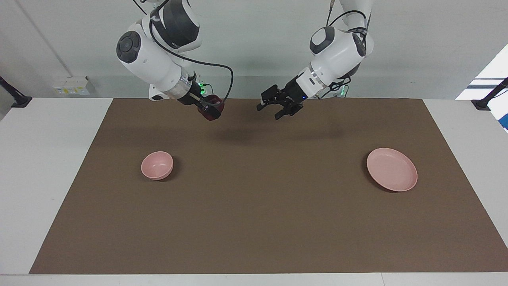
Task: Move apple from plate to bowl
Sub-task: 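Carry the apple toward the bowl with the right gripper while the left gripper withdraws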
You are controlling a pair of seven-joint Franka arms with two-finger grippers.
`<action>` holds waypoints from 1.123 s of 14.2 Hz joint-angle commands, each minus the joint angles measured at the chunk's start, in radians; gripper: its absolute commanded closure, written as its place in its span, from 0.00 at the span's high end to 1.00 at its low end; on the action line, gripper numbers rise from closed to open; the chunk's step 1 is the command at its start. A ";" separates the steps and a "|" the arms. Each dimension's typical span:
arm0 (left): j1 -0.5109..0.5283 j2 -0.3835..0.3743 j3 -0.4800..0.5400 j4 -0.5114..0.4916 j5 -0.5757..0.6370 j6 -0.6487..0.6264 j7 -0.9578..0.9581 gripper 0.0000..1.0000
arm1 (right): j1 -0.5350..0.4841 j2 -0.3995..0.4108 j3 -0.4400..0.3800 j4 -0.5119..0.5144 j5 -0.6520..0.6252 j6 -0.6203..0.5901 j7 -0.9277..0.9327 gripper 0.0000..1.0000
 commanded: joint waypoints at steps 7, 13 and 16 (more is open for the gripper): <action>0.160 -0.010 -0.007 0.061 0.476 -0.274 0.028 1.00 | -0.124 0.013 -0.005 -0.171 -0.284 0.327 -0.581 0.00; 0.304 0.013 -0.007 0.144 0.620 -0.283 0.152 1.00 | -0.236 0.072 -0.005 -0.300 -0.294 0.532 -0.771 0.00; 0.340 0.022 -0.007 0.217 0.662 -0.329 0.186 1.00 | -0.236 0.114 -0.005 -0.299 -0.294 0.571 -0.772 0.00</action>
